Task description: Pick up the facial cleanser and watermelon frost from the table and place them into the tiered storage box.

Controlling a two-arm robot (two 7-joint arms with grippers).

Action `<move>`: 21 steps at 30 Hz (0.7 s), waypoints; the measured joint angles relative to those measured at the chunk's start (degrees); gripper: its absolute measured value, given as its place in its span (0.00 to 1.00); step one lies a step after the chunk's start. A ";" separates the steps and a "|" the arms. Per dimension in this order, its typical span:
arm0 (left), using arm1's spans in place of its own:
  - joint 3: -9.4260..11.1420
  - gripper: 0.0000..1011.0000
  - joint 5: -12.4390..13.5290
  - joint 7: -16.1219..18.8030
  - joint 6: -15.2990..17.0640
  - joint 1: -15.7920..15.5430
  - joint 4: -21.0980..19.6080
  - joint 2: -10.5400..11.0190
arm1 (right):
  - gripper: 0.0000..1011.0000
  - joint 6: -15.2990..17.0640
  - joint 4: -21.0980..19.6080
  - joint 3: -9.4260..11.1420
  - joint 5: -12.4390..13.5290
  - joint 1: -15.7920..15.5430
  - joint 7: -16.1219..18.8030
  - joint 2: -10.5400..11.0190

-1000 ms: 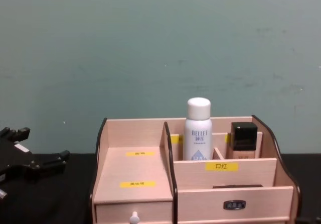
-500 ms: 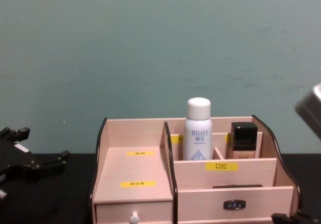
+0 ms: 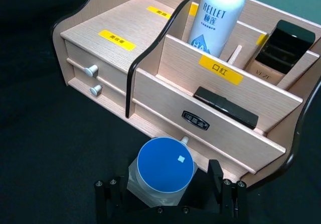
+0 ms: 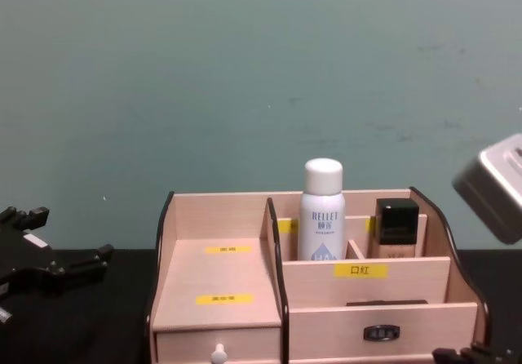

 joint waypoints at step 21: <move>0.00 0.99 0.00 0.00 0.00 0.00 0.00 0.00 | 0.99 -0.47 1.69 0.82 -2.14 0.28 2.23 -2.52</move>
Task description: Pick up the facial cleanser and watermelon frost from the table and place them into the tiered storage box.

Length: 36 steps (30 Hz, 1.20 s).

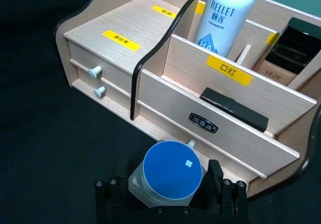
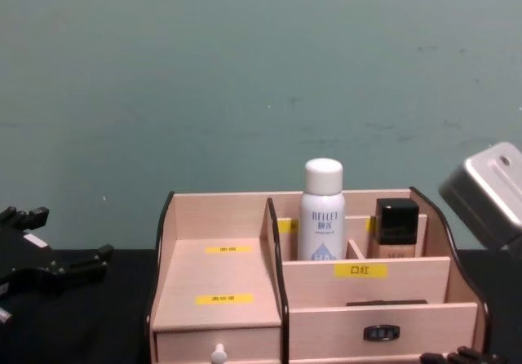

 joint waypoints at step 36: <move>0.00 0.99 0.00 0.00 0.00 0.00 0.00 0.00 | 0.78 -0.83 1.77 0.26 -1.83 0.51 1.54 -1.61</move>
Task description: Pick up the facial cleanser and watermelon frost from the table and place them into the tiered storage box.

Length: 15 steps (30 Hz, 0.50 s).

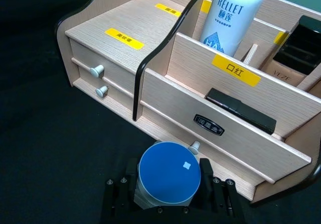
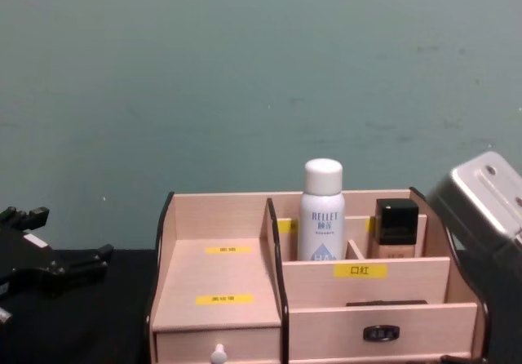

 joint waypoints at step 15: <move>0.00 0.99 0.00 0.00 0.00 0.00 0.00 0.00 | 0.73 0.03 -0.04 -0.03 0.14 0.00 -0.03 0.05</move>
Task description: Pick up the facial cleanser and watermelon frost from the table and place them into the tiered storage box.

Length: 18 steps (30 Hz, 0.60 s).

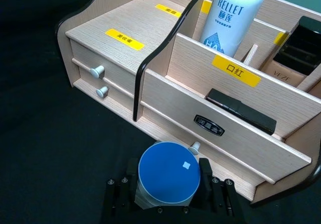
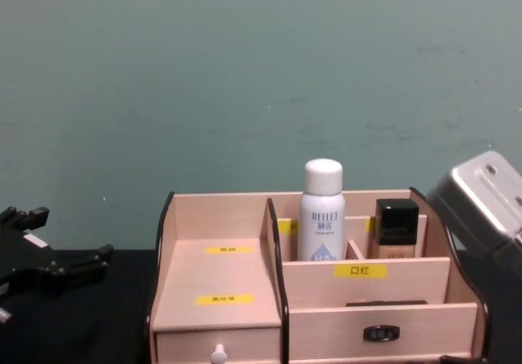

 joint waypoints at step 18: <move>0.00 0.99 0.00 0.00 0.00 0.00 0.00 0.00 | 0.73 -2.85 -3.63 1.19 0.85 -1.12 4.52 1.87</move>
